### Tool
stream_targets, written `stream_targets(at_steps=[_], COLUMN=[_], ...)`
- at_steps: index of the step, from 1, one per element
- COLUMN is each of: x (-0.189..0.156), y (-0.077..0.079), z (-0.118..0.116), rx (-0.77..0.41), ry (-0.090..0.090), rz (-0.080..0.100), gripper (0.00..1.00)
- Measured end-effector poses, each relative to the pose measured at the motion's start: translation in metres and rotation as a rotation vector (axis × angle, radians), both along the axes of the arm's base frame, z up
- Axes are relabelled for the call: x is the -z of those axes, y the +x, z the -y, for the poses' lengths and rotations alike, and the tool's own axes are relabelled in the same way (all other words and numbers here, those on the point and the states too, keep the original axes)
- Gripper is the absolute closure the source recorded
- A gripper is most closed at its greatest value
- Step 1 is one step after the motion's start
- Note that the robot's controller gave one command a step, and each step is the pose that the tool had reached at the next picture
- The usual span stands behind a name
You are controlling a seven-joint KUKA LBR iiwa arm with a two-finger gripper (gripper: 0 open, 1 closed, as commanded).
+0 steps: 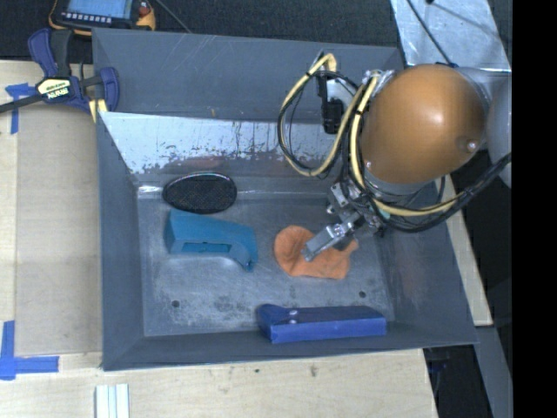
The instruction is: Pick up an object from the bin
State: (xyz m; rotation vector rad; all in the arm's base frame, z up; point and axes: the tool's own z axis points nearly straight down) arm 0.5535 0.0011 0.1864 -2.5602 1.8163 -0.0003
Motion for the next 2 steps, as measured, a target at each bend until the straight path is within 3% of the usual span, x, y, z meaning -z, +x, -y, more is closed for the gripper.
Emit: stream_targets(at_steps=[1,2], x=[0.025,0.082], y=[0.023,0.014], z=[0.005,-0.001], rx=[0.222,0.214], ry=[0.0,0.001], rz=[0.001,0.003], gripper=[0.0,0.0])
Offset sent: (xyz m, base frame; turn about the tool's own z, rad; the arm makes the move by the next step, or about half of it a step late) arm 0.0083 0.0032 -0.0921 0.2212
